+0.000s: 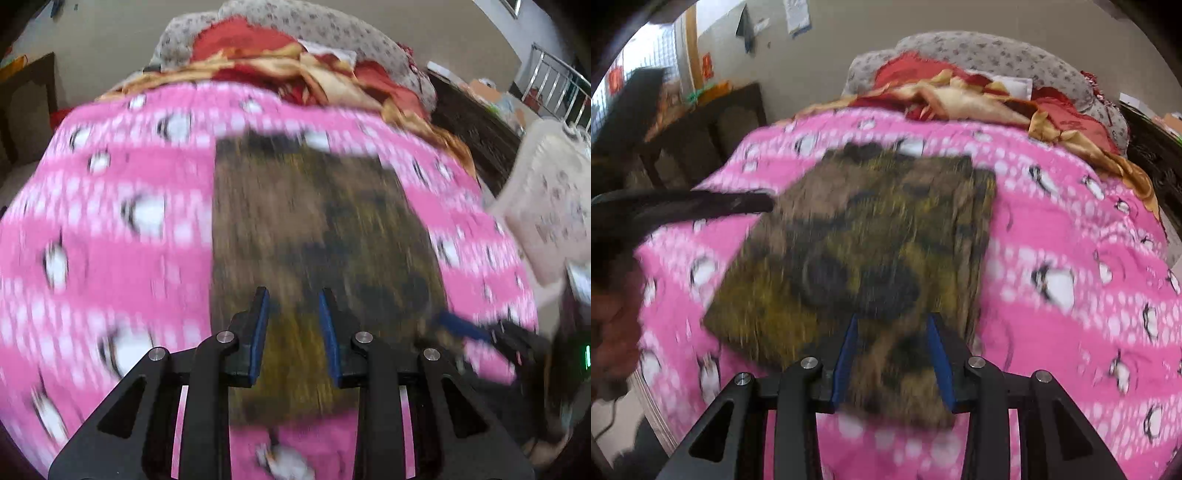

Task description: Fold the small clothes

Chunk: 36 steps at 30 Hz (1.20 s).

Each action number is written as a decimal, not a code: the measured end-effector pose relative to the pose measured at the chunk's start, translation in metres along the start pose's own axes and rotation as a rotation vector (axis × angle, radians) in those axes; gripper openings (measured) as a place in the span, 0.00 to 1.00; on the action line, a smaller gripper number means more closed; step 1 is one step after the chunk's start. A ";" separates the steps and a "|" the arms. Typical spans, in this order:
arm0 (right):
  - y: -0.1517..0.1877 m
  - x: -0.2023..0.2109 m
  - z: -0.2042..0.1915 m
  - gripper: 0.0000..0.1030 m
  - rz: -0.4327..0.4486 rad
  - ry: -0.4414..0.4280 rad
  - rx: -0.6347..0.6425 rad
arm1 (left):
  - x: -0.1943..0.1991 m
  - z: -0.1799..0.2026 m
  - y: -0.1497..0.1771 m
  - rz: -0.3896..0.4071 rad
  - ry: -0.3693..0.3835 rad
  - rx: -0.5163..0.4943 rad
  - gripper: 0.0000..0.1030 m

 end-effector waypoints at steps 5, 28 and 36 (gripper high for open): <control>0.011 -0.012 0.003 0.40 -0.038 0.006 -0.014 | -0.022 0.001 0.042 -0.036 -0.005 0.037 0.26; 0.012 0.031 0.008 0.78 0.031 -0.038 -0.092 | -0.004 0.032 0.043 0.004 -0.050 -0.066 0.71; 0.033 0.114 0.037 0.78 0.067 0.105 -0.160 | 0.050 0.052 0.057 -0.043 -0.221 -0.077 0.97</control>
Point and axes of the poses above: each gripper's, at about its wrist camera, not at the fingertips, and x roughly against the way its jaws point, z to its right, y to its underside, the point moved 8 cm from there along -x, roughly the way its jaws point, and after that the axes turned 7 degrees about -y, right-handed, at the moved point
